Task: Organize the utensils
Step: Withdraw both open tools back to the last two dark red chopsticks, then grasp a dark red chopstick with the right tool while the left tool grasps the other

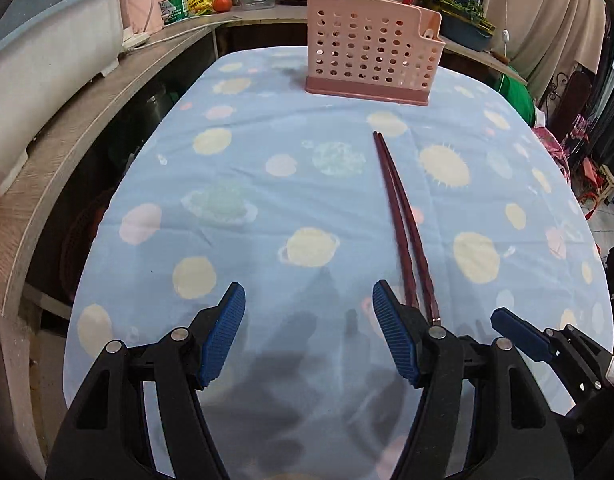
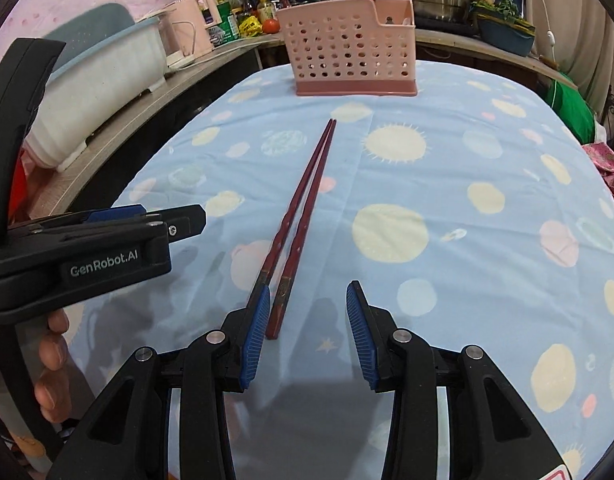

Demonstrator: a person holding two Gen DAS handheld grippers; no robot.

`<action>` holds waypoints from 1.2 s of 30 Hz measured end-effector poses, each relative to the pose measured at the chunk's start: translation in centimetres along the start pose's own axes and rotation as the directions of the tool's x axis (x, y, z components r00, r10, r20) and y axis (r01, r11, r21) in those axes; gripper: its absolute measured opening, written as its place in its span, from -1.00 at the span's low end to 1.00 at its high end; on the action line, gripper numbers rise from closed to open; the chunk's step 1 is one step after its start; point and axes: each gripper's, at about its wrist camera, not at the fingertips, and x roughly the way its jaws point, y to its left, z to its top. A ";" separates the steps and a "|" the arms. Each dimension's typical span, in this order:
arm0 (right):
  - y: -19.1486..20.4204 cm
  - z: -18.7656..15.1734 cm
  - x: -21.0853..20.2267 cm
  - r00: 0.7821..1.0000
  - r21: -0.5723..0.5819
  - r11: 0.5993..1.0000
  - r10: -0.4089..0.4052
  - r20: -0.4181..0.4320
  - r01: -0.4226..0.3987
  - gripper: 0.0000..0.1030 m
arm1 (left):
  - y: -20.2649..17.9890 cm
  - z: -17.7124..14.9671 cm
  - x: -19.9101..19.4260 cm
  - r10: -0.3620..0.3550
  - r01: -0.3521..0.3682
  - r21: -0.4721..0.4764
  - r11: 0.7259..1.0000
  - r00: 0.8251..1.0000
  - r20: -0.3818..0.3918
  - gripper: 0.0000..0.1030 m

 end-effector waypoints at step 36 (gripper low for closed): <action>-3.8 -1.5 -0.1 0.998 0.103 0.993 -0.065 0.004 0.064 -0.87 | -4.2 -2.7 1.6 -0.091 0.098 0.074 0.992 0.992 -0.092 0.22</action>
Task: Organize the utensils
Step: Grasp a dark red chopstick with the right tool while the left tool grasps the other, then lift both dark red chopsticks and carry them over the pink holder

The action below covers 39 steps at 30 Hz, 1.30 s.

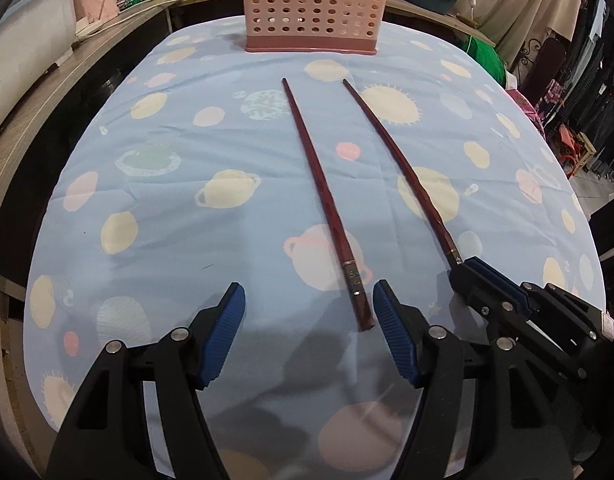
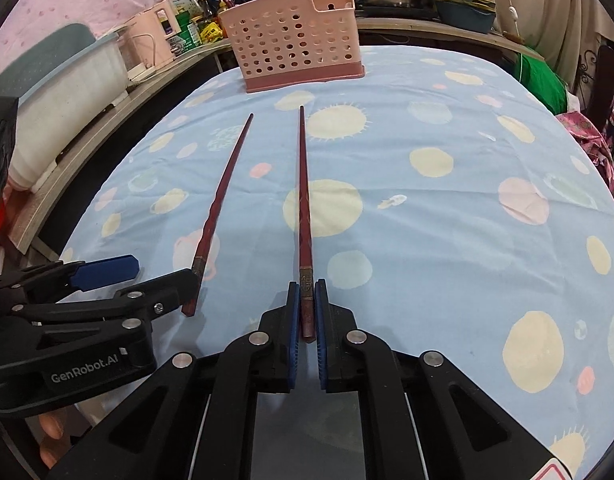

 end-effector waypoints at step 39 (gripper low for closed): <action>0.7 5.8 -8.0 0.985 -0.008 0.997 0.081 0.152 -0.081 -0.87 | 0.5 2.8 -6.9 -0.024 0.027 -0.016 1.000 0.992 0.126 -0.87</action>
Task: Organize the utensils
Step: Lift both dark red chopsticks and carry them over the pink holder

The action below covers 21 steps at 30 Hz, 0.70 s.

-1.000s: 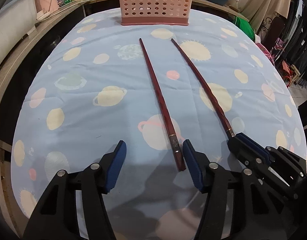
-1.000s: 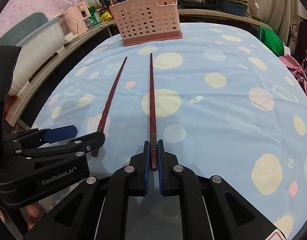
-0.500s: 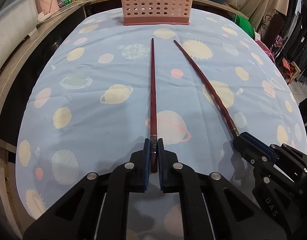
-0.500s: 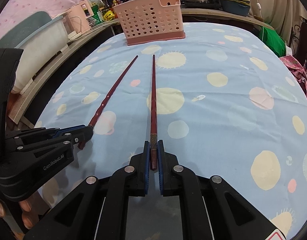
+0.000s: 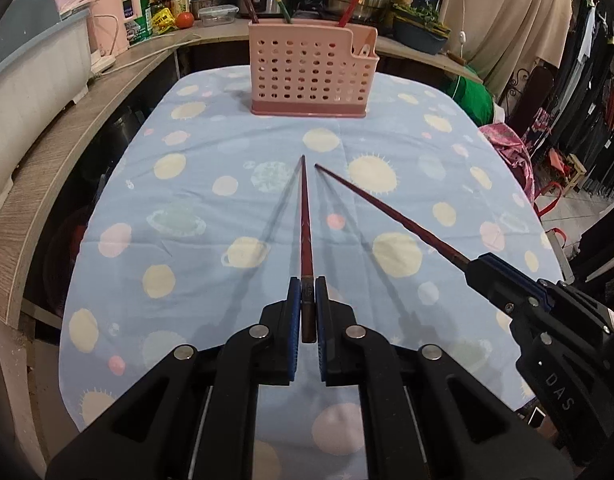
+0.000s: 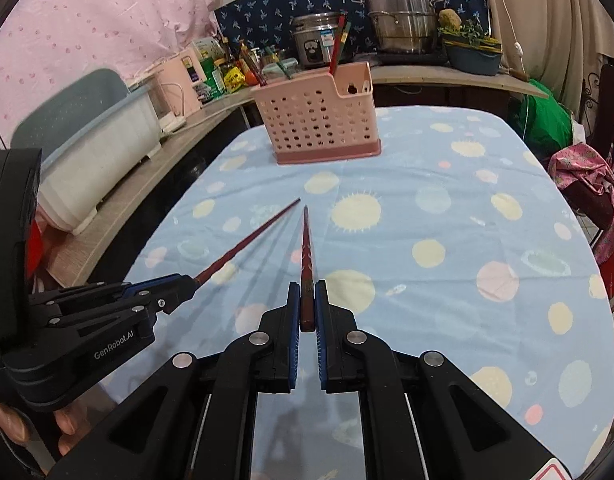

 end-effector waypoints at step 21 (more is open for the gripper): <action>-0.8 13.8 -3.1 0.959 0.029 0.994 0.091 0.269 -0.103 -0.86 | 1.2 13.0 -5.9 -0.038 0.053 -0.052 0.997 0.966 0.256 -0.87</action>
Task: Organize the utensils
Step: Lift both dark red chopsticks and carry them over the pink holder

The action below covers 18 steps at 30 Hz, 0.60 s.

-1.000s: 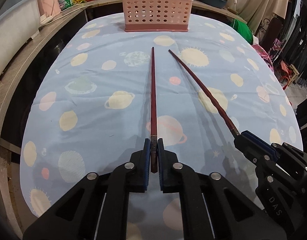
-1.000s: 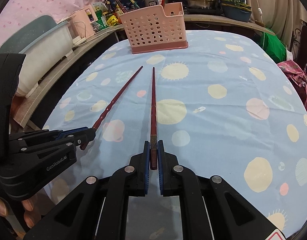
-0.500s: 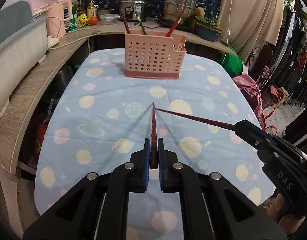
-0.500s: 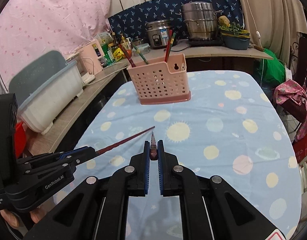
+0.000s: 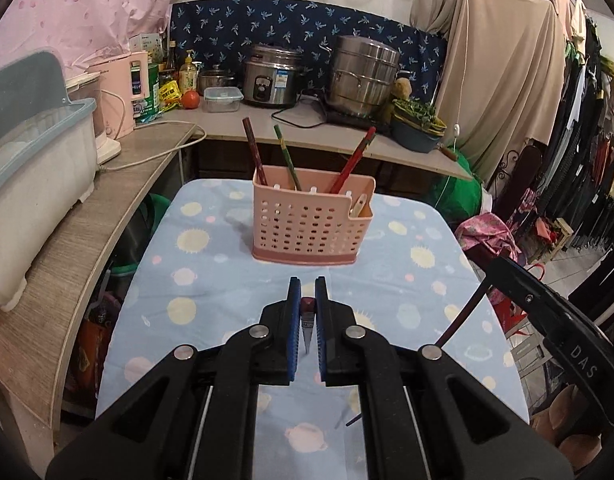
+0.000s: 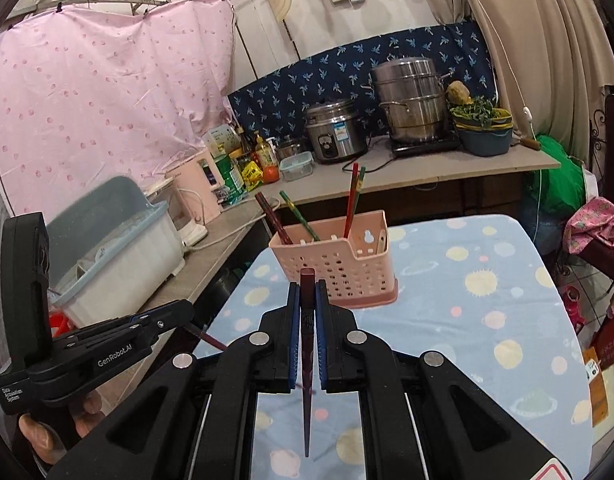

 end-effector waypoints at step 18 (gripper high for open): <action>-0.6 12.5 3.6 0.967 0.028 1.000 -0.005 0.256 -0.002 -0.87 | -0.4 14.8 -2.2 0.019 -0.016 -0.013 1.000 0.952 0.306 -0.87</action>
